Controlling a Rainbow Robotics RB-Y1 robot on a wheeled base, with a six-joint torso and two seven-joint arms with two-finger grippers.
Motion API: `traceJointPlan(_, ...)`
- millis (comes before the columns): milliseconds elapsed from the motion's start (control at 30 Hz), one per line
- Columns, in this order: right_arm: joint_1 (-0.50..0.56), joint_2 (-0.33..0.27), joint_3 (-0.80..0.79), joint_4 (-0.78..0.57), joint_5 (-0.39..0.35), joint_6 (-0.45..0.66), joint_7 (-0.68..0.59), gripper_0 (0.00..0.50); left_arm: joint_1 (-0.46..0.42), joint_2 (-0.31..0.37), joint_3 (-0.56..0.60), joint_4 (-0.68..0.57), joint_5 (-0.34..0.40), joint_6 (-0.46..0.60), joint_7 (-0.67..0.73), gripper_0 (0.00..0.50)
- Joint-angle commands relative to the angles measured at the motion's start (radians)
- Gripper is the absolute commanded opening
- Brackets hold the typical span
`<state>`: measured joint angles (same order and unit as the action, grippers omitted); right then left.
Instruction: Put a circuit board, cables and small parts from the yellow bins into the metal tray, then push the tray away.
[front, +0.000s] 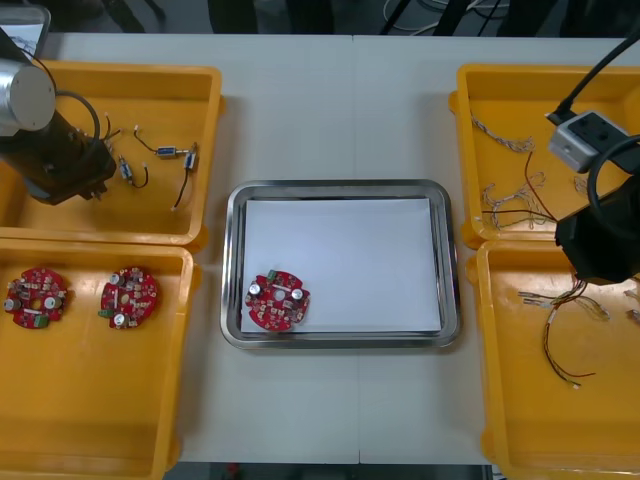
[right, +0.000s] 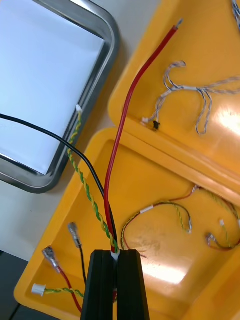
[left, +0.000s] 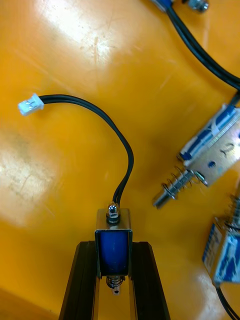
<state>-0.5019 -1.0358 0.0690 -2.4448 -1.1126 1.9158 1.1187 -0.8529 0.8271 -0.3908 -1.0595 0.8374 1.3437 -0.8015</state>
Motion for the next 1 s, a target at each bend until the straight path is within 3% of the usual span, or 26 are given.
traceJointPlan(33, -0.129, -0.015, 0.118, 0.009, -0.001, 0.004, 0.101, 0.000, -0.046, 0.058, 0.047, -0.054, 0.009, 0.038, -0.019, 0.000)
traceJointPlan(300, -0.250, 0.083, 0.253, 0.053, 0.025, 0.004, 0.273, 0.000, -0.046, 0.078, 0.066, -0.128, -0.021, 0.137, -0.016, 0.000)
traceJointPlan(533, -0.325, 0.154, 0.364, 0.093, 0.100, 0.004, 0.461, 0.000, -0.046, 0.081, 0.099, -0.191, -0.037, 0.196, -0.008, 0.000)
traceJointPlan(1000, -0.331, 0.330, 0.416, 0.221, 0.206, 0.004, 0.829, 0.000, -0.046, 0.078, 0.136, -0.341, -0.038, 0.331, 0.007, 0.000)
